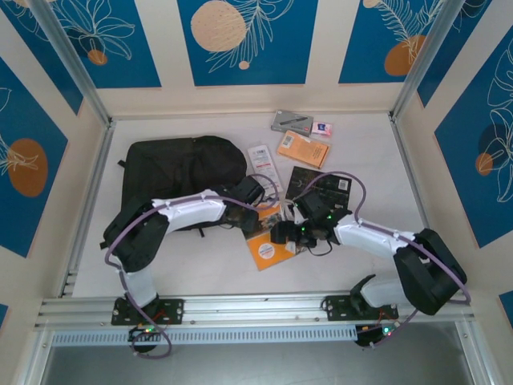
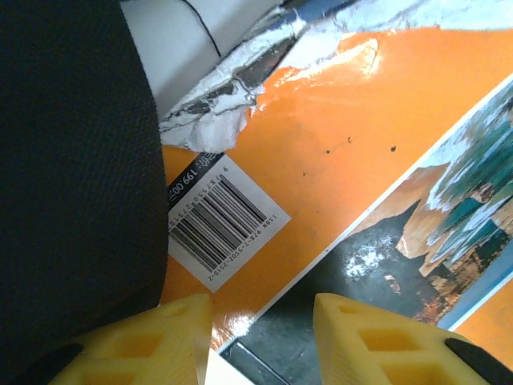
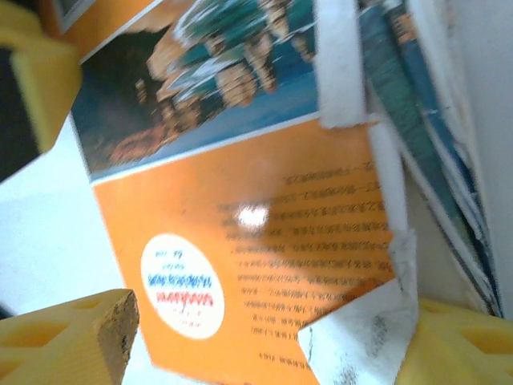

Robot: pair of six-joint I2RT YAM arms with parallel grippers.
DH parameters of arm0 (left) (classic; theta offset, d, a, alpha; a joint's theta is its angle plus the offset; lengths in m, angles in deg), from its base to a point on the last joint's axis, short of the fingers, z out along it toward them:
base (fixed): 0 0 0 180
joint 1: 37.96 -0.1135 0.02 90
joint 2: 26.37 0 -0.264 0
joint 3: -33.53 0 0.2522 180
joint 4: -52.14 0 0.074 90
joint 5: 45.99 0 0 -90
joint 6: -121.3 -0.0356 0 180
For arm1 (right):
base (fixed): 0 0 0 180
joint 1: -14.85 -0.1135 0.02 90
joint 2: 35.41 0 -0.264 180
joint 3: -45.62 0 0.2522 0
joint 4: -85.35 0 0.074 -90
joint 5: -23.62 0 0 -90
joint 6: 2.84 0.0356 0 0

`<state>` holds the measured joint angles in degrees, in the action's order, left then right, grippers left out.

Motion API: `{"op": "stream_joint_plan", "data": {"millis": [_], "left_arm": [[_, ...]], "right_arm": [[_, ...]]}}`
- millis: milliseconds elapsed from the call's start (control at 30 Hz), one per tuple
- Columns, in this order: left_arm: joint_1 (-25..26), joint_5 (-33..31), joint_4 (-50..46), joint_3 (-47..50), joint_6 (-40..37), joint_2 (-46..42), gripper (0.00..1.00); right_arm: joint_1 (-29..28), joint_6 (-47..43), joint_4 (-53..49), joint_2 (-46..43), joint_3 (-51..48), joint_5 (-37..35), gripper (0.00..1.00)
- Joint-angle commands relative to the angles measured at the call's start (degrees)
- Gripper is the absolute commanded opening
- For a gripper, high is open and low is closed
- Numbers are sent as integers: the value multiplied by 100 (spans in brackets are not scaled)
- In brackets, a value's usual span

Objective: Pack books, pencil case, and school supplies into a backpack

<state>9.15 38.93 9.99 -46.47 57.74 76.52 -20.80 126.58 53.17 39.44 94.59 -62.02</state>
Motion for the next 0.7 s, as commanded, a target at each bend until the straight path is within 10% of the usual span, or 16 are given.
{"op": "stream_joint_plan", "data": {"millis": [0,667], "left_arm": [[-35,-203,-293,38,-53,-560,40],[255,387,659,1905,745,-1577,35]], "right_arm": [[76,163,-472,-584,111,-14,81],[1170,-1178,58,1920,1271,901,48]]}}
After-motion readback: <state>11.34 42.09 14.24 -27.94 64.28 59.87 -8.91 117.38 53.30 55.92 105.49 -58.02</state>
